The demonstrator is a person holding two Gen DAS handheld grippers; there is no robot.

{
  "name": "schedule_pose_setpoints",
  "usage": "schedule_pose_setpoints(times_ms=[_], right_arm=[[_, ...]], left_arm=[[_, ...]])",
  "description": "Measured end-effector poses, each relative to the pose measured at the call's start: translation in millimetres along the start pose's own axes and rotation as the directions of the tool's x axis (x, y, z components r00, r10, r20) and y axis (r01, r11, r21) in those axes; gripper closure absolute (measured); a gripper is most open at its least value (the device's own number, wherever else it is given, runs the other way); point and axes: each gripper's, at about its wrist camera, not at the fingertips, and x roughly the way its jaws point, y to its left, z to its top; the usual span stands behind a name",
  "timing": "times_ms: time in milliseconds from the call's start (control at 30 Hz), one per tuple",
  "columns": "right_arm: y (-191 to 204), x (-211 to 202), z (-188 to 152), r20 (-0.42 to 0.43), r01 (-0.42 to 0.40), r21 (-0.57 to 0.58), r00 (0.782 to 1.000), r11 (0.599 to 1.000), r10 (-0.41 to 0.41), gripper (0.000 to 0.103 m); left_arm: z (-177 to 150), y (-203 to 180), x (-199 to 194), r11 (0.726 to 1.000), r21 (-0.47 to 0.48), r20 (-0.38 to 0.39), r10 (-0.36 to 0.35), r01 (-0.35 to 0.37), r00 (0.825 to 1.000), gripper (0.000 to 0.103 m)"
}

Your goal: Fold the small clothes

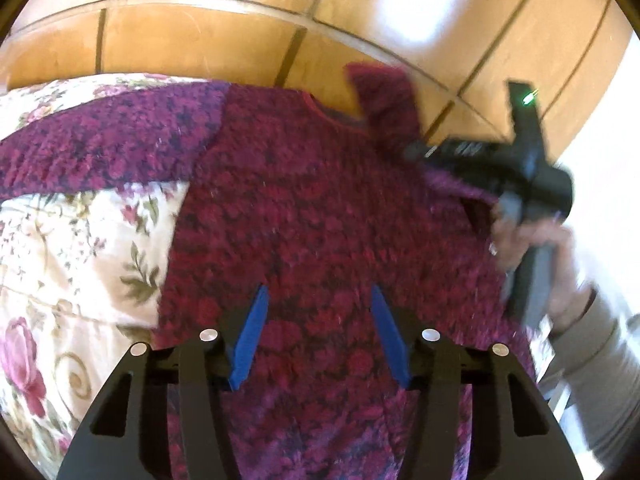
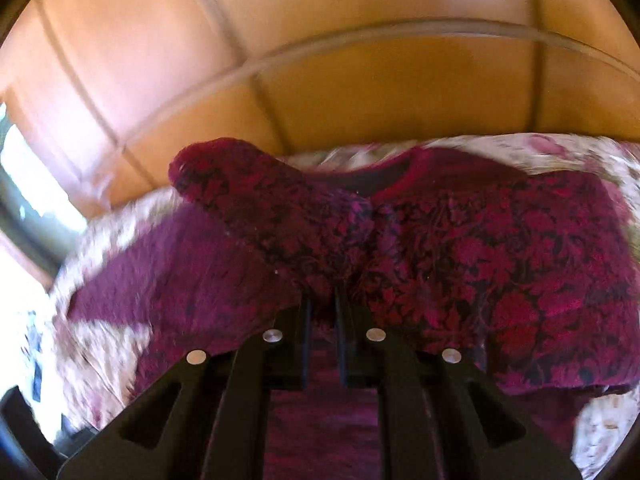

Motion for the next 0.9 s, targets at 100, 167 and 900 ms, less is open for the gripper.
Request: schedule_pose_setpoints(times_ms=[100, 167, 900], right_arm=[[18, 15, -8, -0.024, -0.007, -0.055, 1.0, 0.998, 0.006, 0.088], [21, 10, -11, -0.012, -0.036, -0.061, 0.999, 0.998, 0.035, 0.067], [-136, -121, -82, 0.196, -0.101, 0.378, 0.98, 0.92, 0.027, 0.031]], left_arm=[[18, 3, 0, 1.0, -0.021, 0.025, -0.018, 0.019, 1.0, 0.05], [30, 5, 4, 0.999, -0.038, 0.031, -0.029, 0.03, 0.999, 0.05], [136, 27, 109, 0.982, -0.185, -0.035, -0.041, 0.034, 0.999, 0.093]])
